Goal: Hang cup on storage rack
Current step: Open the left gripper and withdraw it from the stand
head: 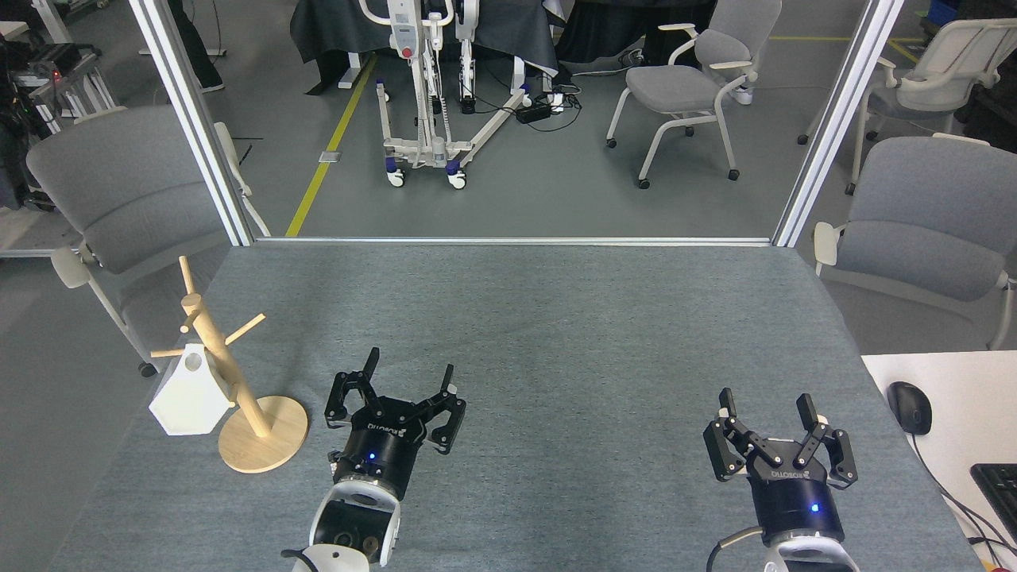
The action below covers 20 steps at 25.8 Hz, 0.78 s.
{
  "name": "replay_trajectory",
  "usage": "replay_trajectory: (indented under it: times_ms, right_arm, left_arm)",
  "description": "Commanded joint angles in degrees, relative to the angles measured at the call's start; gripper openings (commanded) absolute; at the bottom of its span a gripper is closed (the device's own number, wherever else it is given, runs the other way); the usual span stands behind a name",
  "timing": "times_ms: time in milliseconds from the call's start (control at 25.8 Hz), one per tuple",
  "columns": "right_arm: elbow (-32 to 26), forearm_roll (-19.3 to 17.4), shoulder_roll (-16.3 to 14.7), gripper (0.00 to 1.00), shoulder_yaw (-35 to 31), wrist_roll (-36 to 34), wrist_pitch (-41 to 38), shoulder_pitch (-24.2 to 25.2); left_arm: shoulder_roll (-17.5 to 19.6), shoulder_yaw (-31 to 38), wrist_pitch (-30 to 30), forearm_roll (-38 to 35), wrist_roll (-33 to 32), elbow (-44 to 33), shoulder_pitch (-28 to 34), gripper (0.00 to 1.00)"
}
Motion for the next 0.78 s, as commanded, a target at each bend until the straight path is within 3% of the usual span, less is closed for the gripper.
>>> replay_trajectory:
  times_ms: [0, 194, 427, 737]
  right_arm:
    - [0.0, 0.0, 0.0, 0.99, 0.0, 0.0, 0.0, 0.0]
    - [1.5, 0.0, 0.0, 0.99, 0.0, 0.0, 0.1, -0.4]
    - [8.8, 0.0, 0.1, 1.00, 0.0, 0.0, 0.1, -7.0]
    - [8.8, 0.1, 0.5, 1.00, 0.1, -0.2, 0.1, -7.0]
  left_arm:
    - [0.1, -4.5, 4.2, 1.0, -1.8, -0.9, -1.0, 0.99]
    - [0.2, -4.4, 3.4, 1.5, -1.9, -3.0, 2.1, 0.99]
    - [0.3, -4.5, 3.4, 1.5, -2.2, -3.8, 4.3, 0.99]
    - [0.3, -4.5, 3.3, 1.5, -2.3, -3.6, 4.3, 0.99]
